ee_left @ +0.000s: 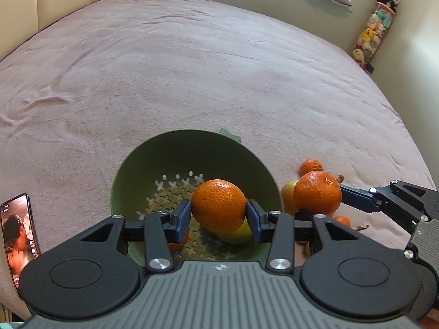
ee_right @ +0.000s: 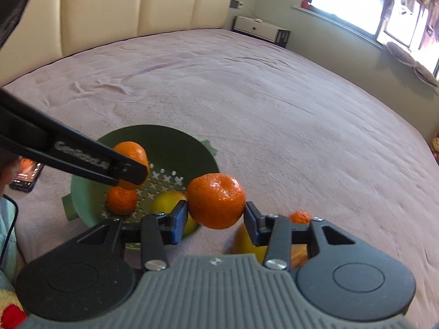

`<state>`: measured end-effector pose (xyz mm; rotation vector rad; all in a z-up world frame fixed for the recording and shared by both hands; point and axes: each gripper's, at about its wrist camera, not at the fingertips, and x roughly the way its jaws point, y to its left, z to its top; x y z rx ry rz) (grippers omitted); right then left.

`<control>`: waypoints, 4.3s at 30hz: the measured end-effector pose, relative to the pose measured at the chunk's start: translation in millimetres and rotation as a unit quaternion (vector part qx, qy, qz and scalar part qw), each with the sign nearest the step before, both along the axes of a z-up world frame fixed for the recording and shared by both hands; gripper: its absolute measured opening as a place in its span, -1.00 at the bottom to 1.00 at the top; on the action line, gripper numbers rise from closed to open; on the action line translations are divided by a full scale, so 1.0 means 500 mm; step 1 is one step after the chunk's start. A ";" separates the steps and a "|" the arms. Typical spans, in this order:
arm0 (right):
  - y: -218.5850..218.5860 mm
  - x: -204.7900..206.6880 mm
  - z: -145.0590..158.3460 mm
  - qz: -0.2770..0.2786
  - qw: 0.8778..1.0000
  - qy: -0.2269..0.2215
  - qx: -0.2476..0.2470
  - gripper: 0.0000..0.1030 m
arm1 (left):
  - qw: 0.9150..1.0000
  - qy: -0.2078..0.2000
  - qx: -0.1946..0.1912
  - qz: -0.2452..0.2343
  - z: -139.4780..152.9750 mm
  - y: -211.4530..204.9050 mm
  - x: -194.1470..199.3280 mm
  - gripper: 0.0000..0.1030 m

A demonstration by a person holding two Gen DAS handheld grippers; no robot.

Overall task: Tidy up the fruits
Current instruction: 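Carry both held tangerines over the green colander, then open the right tool to drop its tangerine while the left tool releases its tangerine, then withdraw both open tools from the colander toward the loose fruit, then grasp a tangerine with the right tool while the left tool grasps the spotted banana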

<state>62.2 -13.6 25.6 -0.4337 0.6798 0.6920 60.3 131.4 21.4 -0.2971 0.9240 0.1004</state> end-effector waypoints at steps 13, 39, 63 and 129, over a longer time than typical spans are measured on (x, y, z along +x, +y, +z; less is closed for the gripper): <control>0.068 0.018 -0.052 0.063 0.995 0.079 -0.005 -0.18 | 0.998 0.048 -0.022 0.031 -0.050 0.054 0.014 -0.04; 0.089 0.093 -0.096 0.091 0.962 0.257 -0.013 -0.18 | 0.986 0.151 -0.070 0.009 -0.109 0.059 0.020 -0.03; 0.097 0.093 -0.111 0.077 0.964 0.254 -0.019 -0.07 | 0.988 0.151 -0.033 0.012 -0.115 0.049 0.024 0.15; -0.318 0.047 -0.121 -0.265 0.948 0.159 0.080 -0.07 | 0.975 -0.034 0.007 -0.218 -0.107 -0.299 0.003 0.23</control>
